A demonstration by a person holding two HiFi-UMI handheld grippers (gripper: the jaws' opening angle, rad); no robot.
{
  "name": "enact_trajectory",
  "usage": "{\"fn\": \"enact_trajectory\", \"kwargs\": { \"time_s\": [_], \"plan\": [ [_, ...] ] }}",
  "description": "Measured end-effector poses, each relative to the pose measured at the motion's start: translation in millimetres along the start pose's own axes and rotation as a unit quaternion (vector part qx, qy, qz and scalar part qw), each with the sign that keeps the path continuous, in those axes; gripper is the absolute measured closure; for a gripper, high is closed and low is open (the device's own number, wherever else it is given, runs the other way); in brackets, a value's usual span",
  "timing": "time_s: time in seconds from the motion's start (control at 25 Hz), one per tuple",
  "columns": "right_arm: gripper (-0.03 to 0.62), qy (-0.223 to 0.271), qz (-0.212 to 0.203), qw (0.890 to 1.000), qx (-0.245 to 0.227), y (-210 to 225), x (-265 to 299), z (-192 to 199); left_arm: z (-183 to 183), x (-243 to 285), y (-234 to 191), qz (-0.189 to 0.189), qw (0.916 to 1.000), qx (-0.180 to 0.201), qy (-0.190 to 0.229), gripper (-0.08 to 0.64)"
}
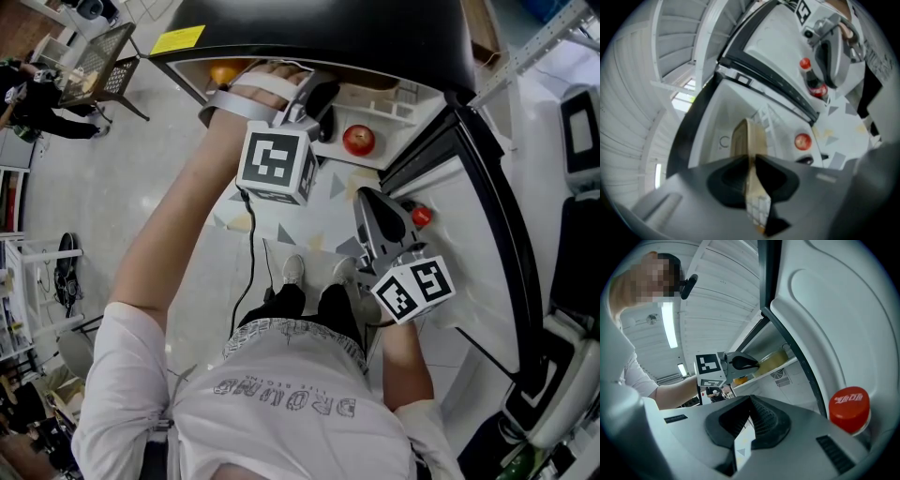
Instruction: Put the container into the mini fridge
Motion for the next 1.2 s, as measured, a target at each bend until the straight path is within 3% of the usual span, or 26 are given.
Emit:
{"fn": "enact_trajectory", "kwargs": {
  "time_s": [1.0,1.2],
  "plan": [
    [0.591,-0.003,0.009,1.0,-0.019,-16.0,0.2,-5.5,10.2,-28.4,2.3,-0.025,0.9984,-0.045,0.024,0.482],
    [0.591,-0.003,0.017,1.0,-0.025,-22.6,0.1,-8.9,14.6,-45.2,3.5,-0.03,0.9962,-0.072,0.039,0.488]
  ]
}}
Point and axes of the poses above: the fingertips, and each gripper's own axes: x forward along the fingers, y to its right, z out of its underside, the point moved 1 cm from there along -x, backward along the fingers, and after that the axes turned 13 degrees about -x, right-handed, at the moved point
